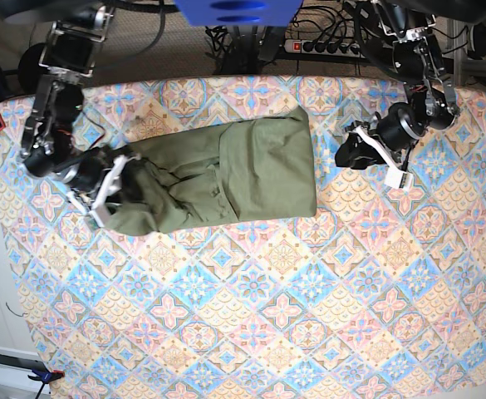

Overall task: Layout the t-shirt on the table in an organized manner, then fold the t-shirt properly
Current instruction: 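Fold the strip end with the right gripper over toward the left gripper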

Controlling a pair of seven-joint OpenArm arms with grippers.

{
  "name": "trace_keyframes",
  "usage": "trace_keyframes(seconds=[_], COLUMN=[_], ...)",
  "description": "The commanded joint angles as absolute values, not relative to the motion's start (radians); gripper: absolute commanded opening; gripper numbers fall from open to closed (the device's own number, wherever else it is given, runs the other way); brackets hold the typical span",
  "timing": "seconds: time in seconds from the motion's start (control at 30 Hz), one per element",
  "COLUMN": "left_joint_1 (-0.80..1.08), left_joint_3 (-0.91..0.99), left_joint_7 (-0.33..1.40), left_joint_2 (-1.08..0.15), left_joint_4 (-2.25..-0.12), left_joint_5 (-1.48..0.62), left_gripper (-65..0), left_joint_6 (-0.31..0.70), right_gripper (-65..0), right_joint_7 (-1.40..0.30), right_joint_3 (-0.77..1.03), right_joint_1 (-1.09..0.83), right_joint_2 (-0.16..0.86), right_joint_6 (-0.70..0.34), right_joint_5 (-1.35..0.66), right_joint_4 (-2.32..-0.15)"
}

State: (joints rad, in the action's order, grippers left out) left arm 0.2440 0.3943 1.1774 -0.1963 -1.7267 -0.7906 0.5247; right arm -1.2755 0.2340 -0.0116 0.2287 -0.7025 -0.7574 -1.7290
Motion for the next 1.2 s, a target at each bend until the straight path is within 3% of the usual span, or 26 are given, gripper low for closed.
trace_keyframes(seconds=[0.0,0.27,0.53,0.77,1.17], left_joint_1=[0.237,0.237,0.131,0.13,0.124], left_joint_3=[0.398,0.398,0.397,0.271,0.225], left_joint_7=[1.164,1.164,1.158,1.033,1.02], left_joint_2=[-0.209,-0.208,-0.183,-0.17,-0.15], left_joint_4=[-1.742,-1.736,-1.492,-1.469,-1.442], left_joint_5=[-0.791,-0.685,-0.611,-0.601,-0.602], left_gripper=[-45.0,-65.0,-65.0,-65.0,-65.0], left_joint_6=[0.526,0.522,0.522,0.522,0.521], right_gripper=[-64.7,-64.7,-64.5,-64.4,-64.2], right_joint_7=[-1.251,-1.245,-1.242,-1.237,-1.147], right_joint_3=[0.236,0.145,0.059,-0.016,-0.131], right_joint_1=[0.007,0.007,0.008,0.01,0.077], right_joint_2=[0.24,0.088,-0.07,-0.142,-0.157], right_joint_6=[-0.698,-0.698,-0.698,-0.698,-0.698], right_joint_5=[-0.76,-0.76,-0.756,-0.656,-0.49], right_joint_4=[-1.764,-1.781,-1.774,-1.707,-1.641])
